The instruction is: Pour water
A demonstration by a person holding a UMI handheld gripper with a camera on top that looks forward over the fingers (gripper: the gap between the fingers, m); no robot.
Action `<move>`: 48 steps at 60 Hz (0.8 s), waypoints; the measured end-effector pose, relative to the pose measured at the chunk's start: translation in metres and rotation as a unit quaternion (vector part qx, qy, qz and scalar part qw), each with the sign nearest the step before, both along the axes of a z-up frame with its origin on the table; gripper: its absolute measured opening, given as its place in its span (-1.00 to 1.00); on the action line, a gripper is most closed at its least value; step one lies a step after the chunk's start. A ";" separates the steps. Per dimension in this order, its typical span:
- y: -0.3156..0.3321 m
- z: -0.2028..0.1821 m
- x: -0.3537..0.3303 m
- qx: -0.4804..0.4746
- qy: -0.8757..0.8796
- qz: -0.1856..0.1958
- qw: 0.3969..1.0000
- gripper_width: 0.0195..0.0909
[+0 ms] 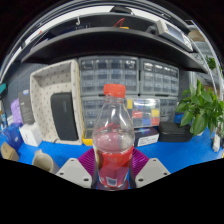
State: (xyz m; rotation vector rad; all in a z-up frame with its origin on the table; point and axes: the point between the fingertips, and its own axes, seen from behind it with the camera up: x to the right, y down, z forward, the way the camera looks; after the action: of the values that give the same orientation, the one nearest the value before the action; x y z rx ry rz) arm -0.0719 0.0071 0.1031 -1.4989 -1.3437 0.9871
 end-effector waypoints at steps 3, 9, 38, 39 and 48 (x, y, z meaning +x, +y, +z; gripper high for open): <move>-0.001 -0.016 -0.001 0.007 -0.008 0.006 1.000 -0.25; -0.004 -0.014 0.001 0.011 0.024 0.012 1.000 -0.28; -0.009 -0.036 0.024 0.008 -0.021 0.024 0.999 0.75; -0.008 -0.037 0.028 0.007 -0.021 0.023 0.999 0.75; -0.008 -0.050 0.068 -0.010 -0.049 0.007 0.999 0.72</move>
State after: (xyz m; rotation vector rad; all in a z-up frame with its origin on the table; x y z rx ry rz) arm -0.0044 -0.0008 0.0528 -1.5728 -1.4182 0.9501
